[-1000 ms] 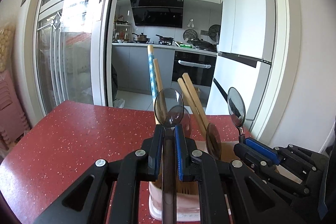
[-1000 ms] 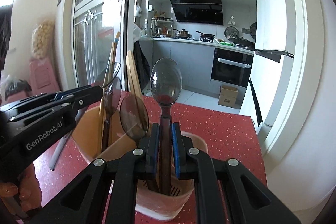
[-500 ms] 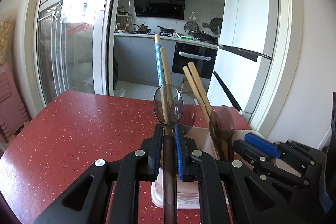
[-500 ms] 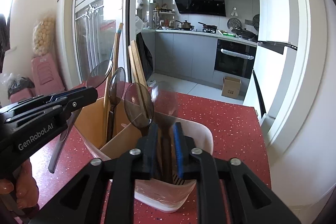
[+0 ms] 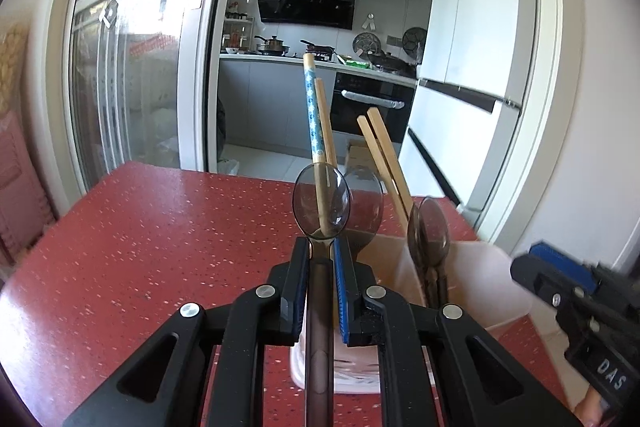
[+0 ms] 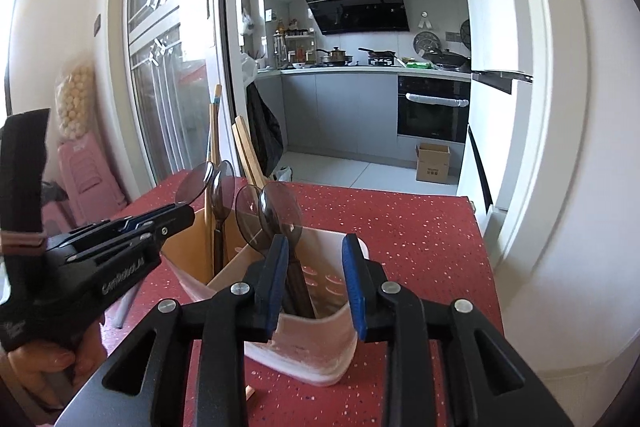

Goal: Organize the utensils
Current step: 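Lower the right tool's spoon into the beige holder while the left tool inserts its spoon, then move both open tools back over the last spoon and chopstick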

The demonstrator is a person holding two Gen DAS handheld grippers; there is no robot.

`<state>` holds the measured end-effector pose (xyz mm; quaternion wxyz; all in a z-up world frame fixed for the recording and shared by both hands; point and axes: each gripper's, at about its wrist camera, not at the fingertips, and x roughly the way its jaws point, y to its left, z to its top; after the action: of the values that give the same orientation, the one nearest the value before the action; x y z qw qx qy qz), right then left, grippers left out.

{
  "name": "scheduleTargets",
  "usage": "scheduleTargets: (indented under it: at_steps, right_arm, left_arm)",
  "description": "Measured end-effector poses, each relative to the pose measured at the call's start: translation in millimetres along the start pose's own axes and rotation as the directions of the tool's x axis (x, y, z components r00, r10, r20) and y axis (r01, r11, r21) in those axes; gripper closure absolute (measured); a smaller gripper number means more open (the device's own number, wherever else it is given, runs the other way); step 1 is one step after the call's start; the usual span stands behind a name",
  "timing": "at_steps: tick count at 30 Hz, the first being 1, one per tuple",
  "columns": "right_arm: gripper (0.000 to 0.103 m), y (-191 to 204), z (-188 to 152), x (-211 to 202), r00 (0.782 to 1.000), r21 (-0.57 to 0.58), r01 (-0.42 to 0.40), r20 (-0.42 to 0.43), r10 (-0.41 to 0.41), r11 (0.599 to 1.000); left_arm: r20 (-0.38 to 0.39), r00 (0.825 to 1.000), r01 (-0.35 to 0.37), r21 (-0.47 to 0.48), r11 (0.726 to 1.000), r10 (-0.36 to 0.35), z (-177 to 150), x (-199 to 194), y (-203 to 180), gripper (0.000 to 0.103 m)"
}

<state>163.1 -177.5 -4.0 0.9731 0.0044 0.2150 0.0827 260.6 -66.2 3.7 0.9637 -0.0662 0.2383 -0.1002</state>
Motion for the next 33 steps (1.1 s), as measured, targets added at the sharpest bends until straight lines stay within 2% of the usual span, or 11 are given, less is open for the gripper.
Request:
scheduleTargets:
  at_steps: [8,21,26,33]
  right_arm:
    - [0.072,-8.3,-0.1,-6.2,0.999,0.071,-0.045,-0.010,0.046,0.996]
    - [0.072,-20.3,-1.8,-17.2,0.998,0.140,-0.069,-0.001,0.070,0.988]
    - [0.072,-18.7,-0.9,-18.6,0.997,0.142,-0.074,0.007,0.074,0.987]
    - [0.072,-18.4,-7.4,-20.9,0.997,0.141,-0.071,-0.002,0.072,0.987]
  left_arm:
    - [0.002,0.999,0.051,-0.028,0.998,-0.051,10.3,-2.5,4.3,0.061]
    - [0.161,0.982,0.120,-0.114,0.986,-0.100,54.6,-3.7,1.4,0.061]
    - [0.197,0.976,0.114,-0.089,0.989,-0.095,58.6,3.0,-8.7,0.061]
    - [0.141,0.989,0.050,-0.059,0.997,-0.041,30.4,17.7,-10.7,0.061]
